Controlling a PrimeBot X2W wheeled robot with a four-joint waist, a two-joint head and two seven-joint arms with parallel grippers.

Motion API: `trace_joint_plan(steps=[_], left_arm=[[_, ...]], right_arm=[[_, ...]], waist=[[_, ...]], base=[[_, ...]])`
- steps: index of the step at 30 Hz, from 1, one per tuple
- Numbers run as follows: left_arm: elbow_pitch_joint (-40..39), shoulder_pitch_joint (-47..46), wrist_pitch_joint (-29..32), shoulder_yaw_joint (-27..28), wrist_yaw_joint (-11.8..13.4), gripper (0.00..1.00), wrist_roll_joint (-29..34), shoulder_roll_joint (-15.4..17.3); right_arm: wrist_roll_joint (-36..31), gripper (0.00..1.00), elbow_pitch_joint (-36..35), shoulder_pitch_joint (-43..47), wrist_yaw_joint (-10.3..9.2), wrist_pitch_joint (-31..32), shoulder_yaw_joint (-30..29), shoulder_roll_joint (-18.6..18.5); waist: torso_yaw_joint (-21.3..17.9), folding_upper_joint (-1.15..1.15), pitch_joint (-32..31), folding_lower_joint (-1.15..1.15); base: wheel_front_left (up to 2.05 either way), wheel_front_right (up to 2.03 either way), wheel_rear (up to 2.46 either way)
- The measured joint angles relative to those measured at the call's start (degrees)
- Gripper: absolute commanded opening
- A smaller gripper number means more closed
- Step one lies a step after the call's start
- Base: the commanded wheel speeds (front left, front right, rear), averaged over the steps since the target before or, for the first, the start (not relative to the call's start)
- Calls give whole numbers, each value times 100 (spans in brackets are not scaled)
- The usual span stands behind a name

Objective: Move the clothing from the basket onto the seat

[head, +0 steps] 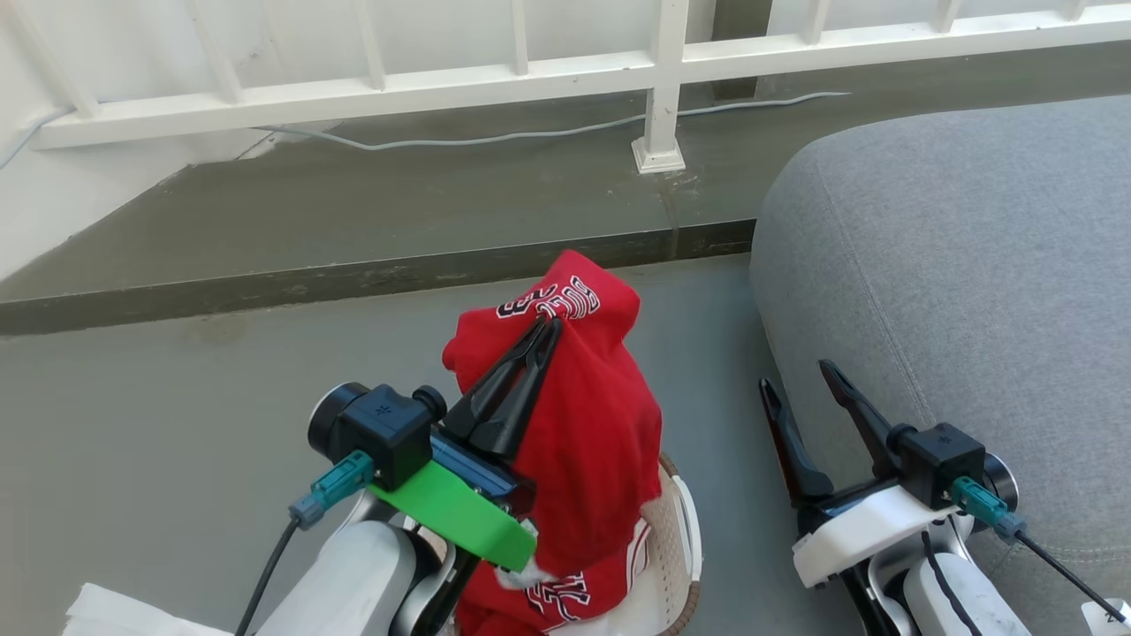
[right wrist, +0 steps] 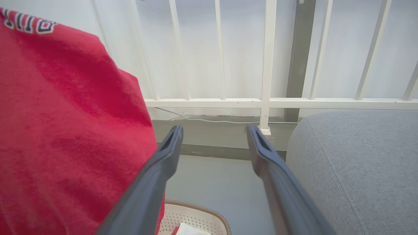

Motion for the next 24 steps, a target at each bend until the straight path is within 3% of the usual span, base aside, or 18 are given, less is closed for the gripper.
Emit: trace_joint_plan(steps=[8, 15, 24], left_arm=[[-118, 37, 25, 13, 20, 0, 0, 25], [-133, 66, 46, 23, 27, 0, -19, 34], [-174, 66, 132, -42, 27, 0, -19, 33]], right_arm=[[46, 100, -631, -15, 29, 0, 258, 23], [232, 100, -1148, -92, 201, 0, 1110, 43], [433, 100, -953, -224, 202, 88, 1897, 38]], waist=[[-7, 0, -16, 0], [-11, 0, -19, 0], [29, 0, 6, 0]], base=[[0, 0, 0], [0, 0, 0], [0, 0, 0]])
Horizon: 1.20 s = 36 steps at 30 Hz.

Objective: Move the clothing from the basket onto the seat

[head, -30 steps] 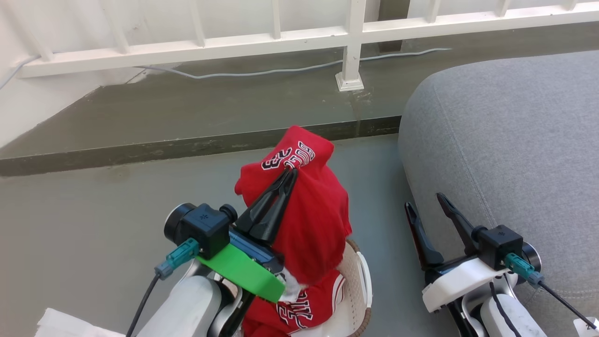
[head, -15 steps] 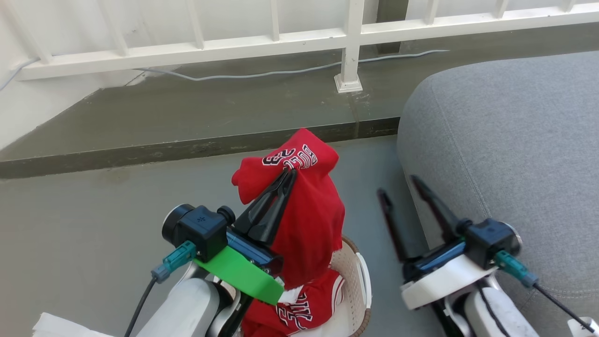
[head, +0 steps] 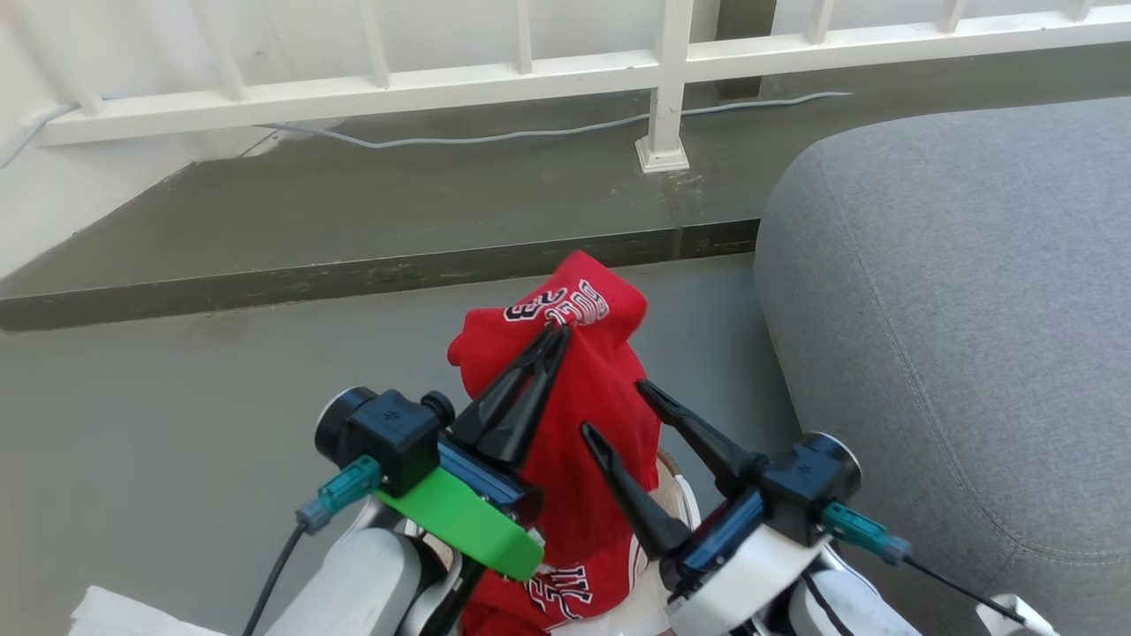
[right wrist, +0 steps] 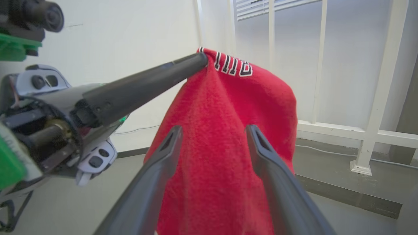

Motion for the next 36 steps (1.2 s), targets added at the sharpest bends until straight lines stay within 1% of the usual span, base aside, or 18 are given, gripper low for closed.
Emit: trace_joint_plan(steps=[10, 11, 12, 20, 28, 29, 30, 31, 34, 36], left_arm=[[-148, -2, 48, -170, -1, 0, 1, -20], [-153, -2, 54, -182, -1, 0, 1, -21], [-158, -2, 54, -196, -1, 0, 1, -22], [-222, -4, 76, -266, -1, 0, 1, -26], [-355, -12, 80, -301, -1, 0, 3, -22], [-368, -13, 79, -303, -1, 40, 4, -20], [-376, -14, 79, -308, -1, 91, 18, -14], [-383, -14, 79, -312, -1, 100, 36, -12], [-481, -17, 77, -314, -1, 100, 54, -11], [-527, -19, 77, -328, -1, 100, 60, -3]], right_arm=[[71, 100, 624, -450, 25, 131, 309, -10], [110, 52, 688, -473, 26, 155, 352, -10], [131, 0, 728, -503, 30, 170, 381, -11], [434, 0, 914, -750, 49, 170, 541, -13], [635, 0, 982, -974, 36, 109, 572, -15], [647, 0, 982, -1007, 32, 76, 559, -14], [668, 0, 983, -1035, -11, 68, 539, -14], [670, 0, 991, -1059, -11, 67, 517, -14], [670, 0, 1040, -1162, -71, 53, 391, -13], [669, 0, 1090, -1234, -159, 16, 285, -16]], waist=[[78, 0, 36, 0], [86, 0, 40, 0], [93, 0, 44, 0], [137, 0, 66, 0], [127, 0, 72, 0], [123, 0, 71, 0], [117, 0, 71, 0], [111, 0, 69, 0], [86, 0, 64, 0], [65, 0, 60, 0]], base=[[0, 0, 0], [0, 0, 0], [0, 0, 0], [0, 0, 0], [0, 0, 0], [0, 0, 0], [0, 0, 0], [0, 0, 0], [0, 0, 0], [0, 0, 0]])
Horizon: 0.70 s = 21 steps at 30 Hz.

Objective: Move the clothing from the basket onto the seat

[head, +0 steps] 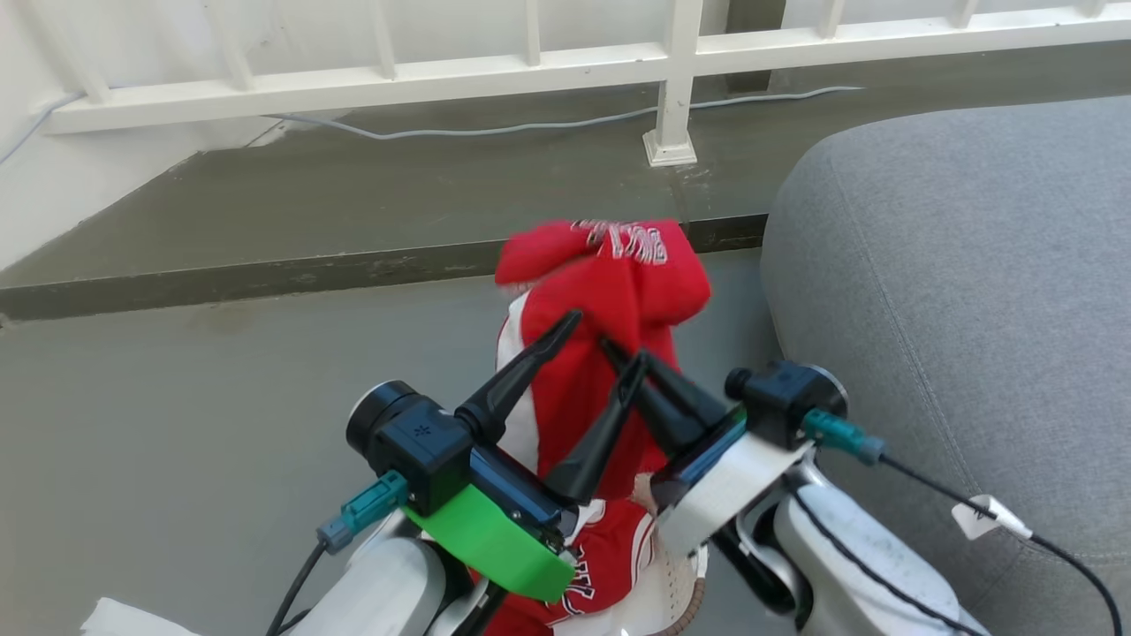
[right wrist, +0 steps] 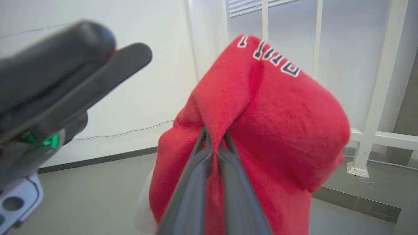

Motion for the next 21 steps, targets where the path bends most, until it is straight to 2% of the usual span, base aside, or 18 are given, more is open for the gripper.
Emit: trace_joint_plan(steps=[10, 21], left_arm=[[-77, -4, 71, -171, -1, 100, 142, 281], [-92, 193, 280, -433, -3, 100, 174, 520]], right_arm=[[-12, 0, 214, -118, -243, -7, -494, -38], [-9, 0, 411, -113, -614, -56, -1150, -397]], waist=[[-151, 0, -27, 0], [-505, 0, -14, 0]], base=[[0, 0, 0], [0, 0, 0]])
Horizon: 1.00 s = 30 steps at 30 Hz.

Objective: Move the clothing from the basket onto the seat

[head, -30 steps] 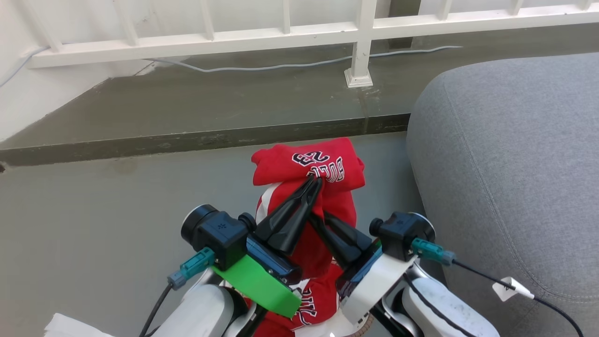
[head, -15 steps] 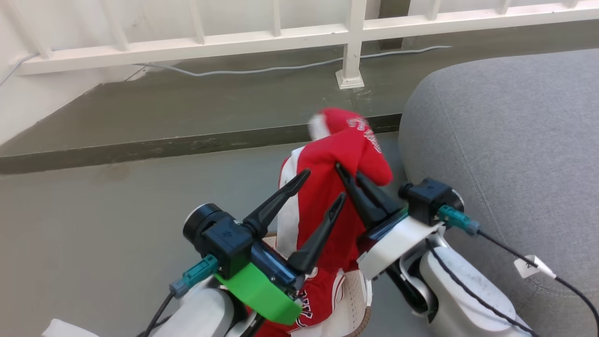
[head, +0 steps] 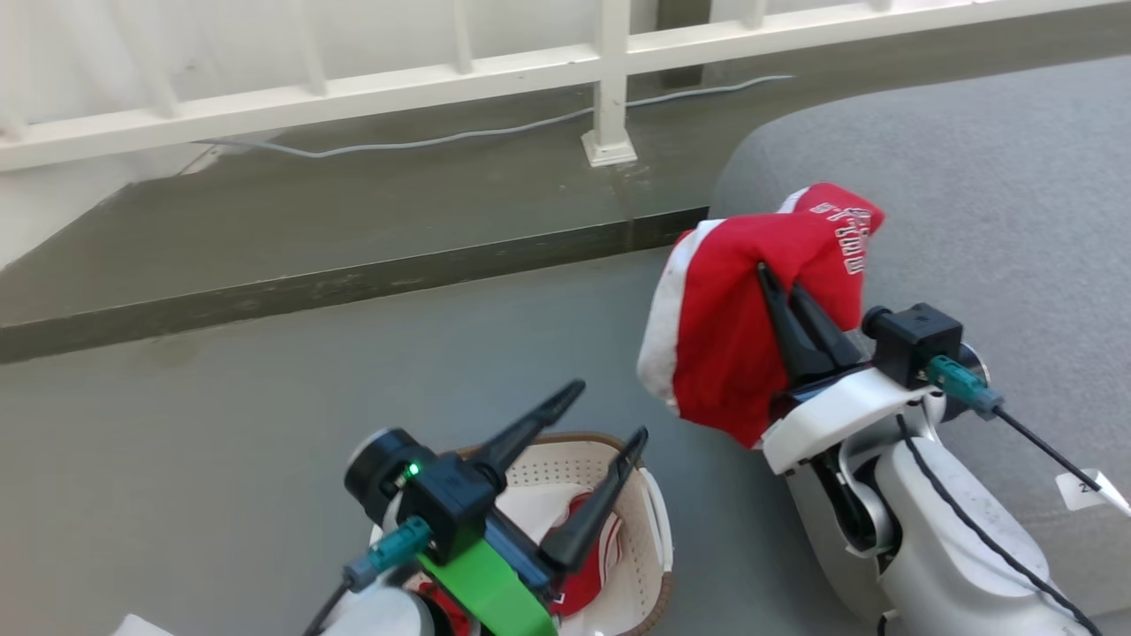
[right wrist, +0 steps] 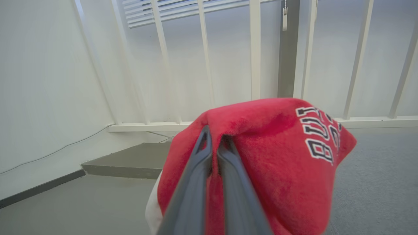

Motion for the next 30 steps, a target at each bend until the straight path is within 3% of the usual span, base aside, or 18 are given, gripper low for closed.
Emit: trace_joint_plan(steps=[12, 30], left_arm=[[-113, 158, 126, -27, 60, 100, 23, 42], [-296, 65, 389, 47, 111, 100, 241, 214]], right_arm=[[60, 0, 49, 119, -246, -1, -503, -223], [120, 0, -127, 124, -297, -12, -1082, -164]], waist=[[-531, 0, 208, 0], [-1324, 0, 894, 0]], base=[[0, 0, 0], [0, 0, 0]])
